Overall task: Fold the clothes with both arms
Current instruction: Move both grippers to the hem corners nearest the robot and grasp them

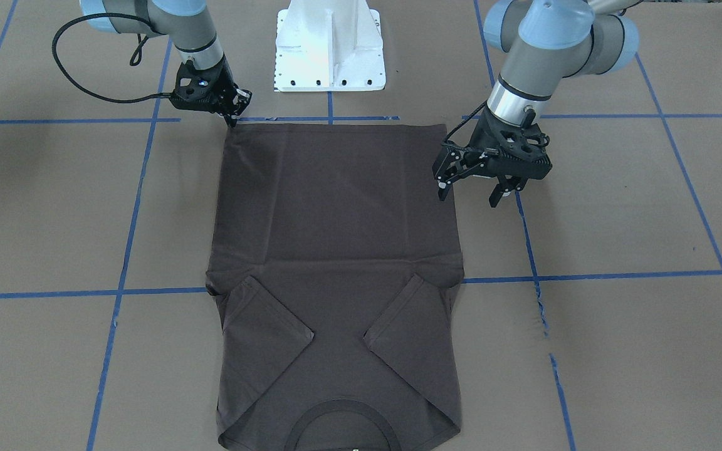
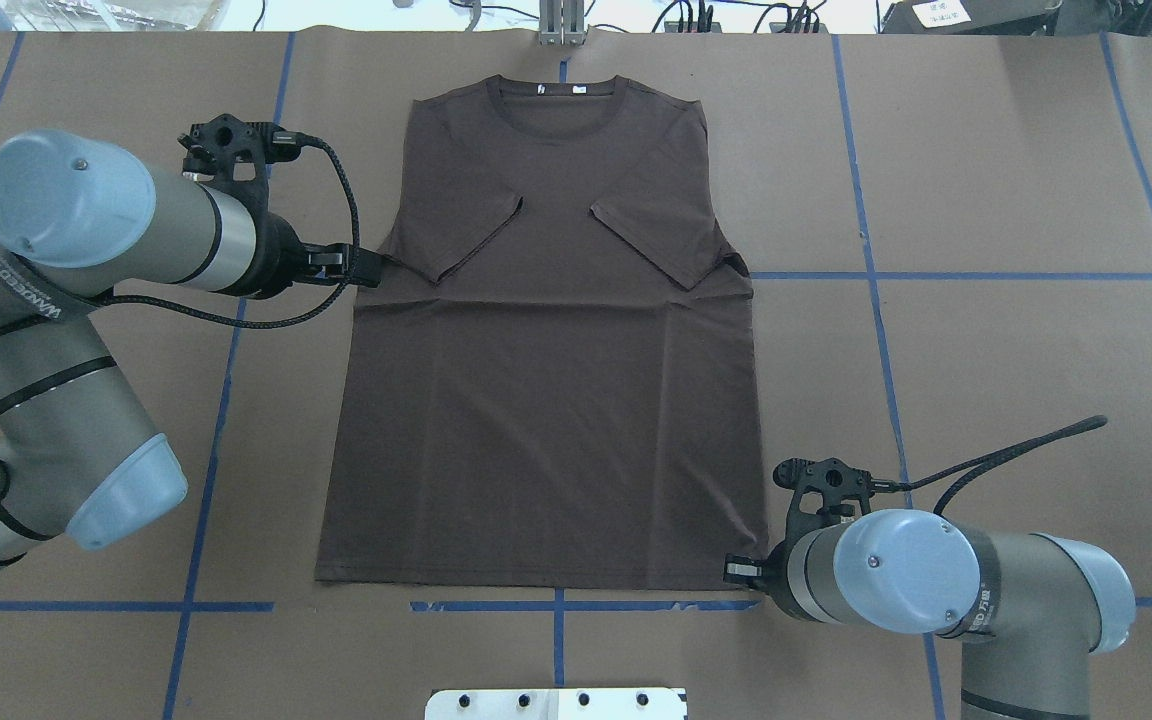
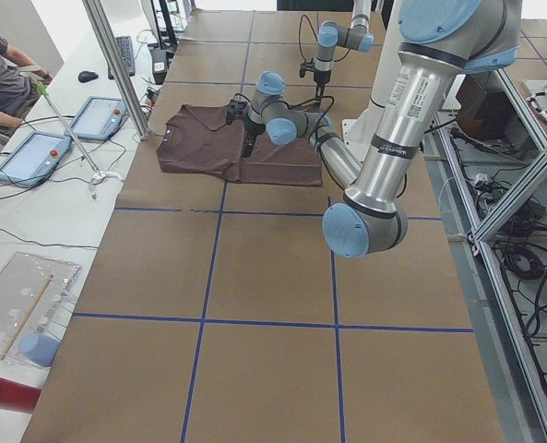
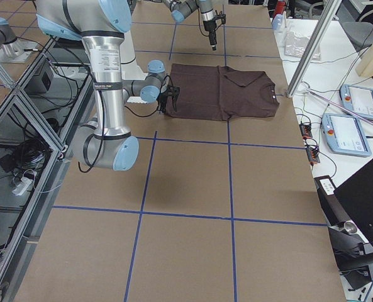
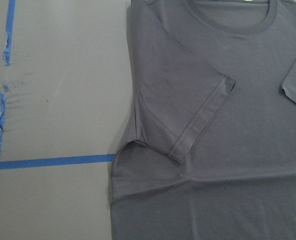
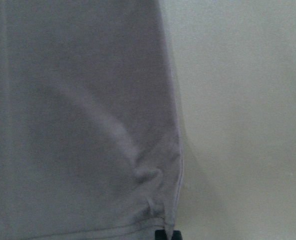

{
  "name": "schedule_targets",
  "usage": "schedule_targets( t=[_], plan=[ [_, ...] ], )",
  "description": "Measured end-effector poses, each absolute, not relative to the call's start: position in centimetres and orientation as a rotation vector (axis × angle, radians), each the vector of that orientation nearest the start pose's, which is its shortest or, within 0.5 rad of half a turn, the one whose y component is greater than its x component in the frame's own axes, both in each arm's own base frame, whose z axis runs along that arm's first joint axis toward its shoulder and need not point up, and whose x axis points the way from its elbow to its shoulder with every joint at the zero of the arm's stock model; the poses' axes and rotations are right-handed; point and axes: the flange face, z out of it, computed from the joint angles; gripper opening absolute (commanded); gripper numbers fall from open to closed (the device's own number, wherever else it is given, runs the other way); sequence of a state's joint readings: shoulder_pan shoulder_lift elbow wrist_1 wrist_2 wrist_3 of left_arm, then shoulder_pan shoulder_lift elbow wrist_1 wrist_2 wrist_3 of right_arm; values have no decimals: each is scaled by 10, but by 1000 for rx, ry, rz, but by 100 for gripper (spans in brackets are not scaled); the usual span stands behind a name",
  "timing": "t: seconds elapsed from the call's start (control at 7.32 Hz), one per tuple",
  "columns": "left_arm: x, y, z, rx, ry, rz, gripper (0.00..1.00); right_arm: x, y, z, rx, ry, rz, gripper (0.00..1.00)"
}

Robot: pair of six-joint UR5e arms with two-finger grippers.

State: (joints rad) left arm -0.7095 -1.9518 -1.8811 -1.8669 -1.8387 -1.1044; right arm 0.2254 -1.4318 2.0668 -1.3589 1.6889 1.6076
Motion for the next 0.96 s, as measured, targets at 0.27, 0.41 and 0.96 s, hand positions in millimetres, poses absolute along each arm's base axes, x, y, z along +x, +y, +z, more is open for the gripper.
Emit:
schedule_targets(
  t=[0.27,0.41,0.96],
  plan=[
    [391,-436,301,245,953,-168,100,-459,-239,323,-17,-897,204,0],
    [393,-403,312,184,962,-197,100,-455,-240,316,-13,-914,204,0],
    [443,-273,335,77,919,-320,100,-452,-243,313,4,-922,187,0]
  ],
)
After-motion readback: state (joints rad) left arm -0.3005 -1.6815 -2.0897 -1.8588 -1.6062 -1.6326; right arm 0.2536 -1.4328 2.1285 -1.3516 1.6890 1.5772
